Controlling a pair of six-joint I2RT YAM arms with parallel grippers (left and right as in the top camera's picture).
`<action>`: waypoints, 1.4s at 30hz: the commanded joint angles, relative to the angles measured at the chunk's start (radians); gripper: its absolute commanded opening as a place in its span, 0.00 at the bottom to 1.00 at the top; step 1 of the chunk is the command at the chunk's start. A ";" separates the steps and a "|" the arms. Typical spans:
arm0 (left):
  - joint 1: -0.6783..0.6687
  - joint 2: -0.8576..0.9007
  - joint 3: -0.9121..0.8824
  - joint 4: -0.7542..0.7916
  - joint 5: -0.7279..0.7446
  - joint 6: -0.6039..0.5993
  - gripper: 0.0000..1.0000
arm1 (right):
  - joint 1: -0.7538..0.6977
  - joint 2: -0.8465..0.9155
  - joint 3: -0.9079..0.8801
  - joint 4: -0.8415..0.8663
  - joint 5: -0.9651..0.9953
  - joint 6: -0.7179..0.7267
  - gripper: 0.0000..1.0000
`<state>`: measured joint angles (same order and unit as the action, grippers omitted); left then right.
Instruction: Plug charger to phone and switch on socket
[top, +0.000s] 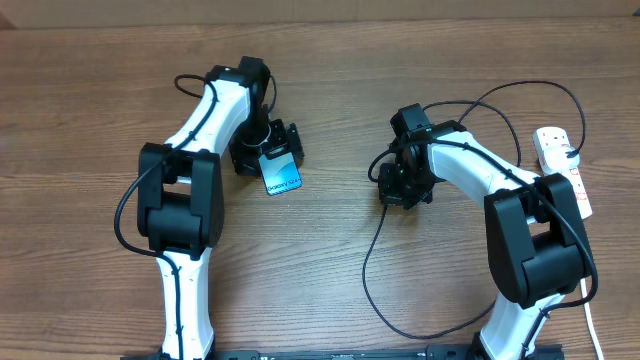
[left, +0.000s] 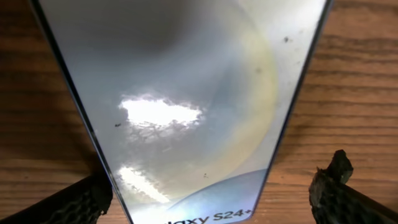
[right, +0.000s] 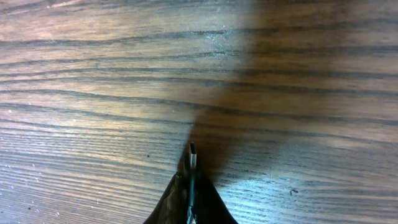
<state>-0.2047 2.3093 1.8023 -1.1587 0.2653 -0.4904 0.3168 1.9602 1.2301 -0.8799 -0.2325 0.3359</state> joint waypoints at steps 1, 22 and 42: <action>-0.021 0.128 -0.077 0.033 -0.124 -0.058 1.00 | 0.007 0.047 -0.033 0.013 0.006 -0.008 0.06; -0.099 0.130 -0.077 -0.006 -0.337 -0.168 0.83 | 0.007 0.047 -0.032 -0.014 -0.002 -0.024 0.04; 0.014 0.130 0.092 -0.170 0.098 0.152 0.67 | 0.008 0.047 0.009 -0.076 -0.710 -0.529 0.04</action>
<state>-0.2039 2.3714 1.8828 -1.3476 0.2451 -0.4370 0.3214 2.0022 1.2301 -0.9558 -0.7471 -0.0658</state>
